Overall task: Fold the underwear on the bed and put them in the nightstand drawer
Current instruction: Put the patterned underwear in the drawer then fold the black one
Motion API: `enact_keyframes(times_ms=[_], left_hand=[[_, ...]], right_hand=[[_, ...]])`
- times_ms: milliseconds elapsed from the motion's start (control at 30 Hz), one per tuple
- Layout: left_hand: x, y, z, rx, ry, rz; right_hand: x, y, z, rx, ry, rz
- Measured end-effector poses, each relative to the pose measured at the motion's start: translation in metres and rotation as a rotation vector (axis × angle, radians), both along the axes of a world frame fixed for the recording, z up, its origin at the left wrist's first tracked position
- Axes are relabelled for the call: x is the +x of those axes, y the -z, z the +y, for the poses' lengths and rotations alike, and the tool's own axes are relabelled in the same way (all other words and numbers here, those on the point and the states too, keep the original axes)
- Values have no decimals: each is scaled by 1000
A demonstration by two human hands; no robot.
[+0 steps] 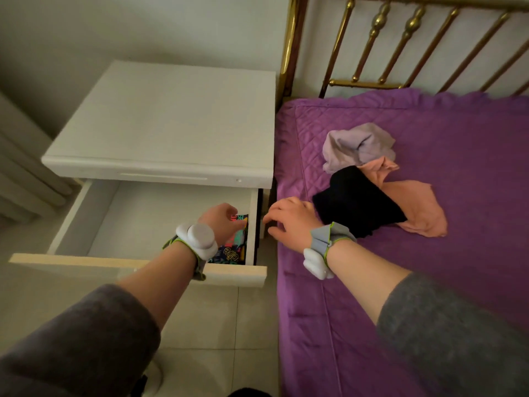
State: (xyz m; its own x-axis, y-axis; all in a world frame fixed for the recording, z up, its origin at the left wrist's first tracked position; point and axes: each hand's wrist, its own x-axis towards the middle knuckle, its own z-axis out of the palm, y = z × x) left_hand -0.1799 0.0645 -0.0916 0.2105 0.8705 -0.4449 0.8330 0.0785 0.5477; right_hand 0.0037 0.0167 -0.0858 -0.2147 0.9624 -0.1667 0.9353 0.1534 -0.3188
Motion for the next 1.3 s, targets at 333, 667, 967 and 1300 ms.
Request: enact_keyframes(times_ms=[333, 667, 967, 1300], left_hand=[[131, -24, -85, 6, 335, -24], [162, -30, -89, -4, 282, -61], [179, -59, -95, 65, 125, -285], [207, -119, -128, 126, 261, -380]], right_hand=[[135, -35, -66, 142, 450, 24], [175, -25, -77, -214, 252, -183], [160, -93, -85, 176, 525, 530], [194, -145, -132, 173, 582, 795]])
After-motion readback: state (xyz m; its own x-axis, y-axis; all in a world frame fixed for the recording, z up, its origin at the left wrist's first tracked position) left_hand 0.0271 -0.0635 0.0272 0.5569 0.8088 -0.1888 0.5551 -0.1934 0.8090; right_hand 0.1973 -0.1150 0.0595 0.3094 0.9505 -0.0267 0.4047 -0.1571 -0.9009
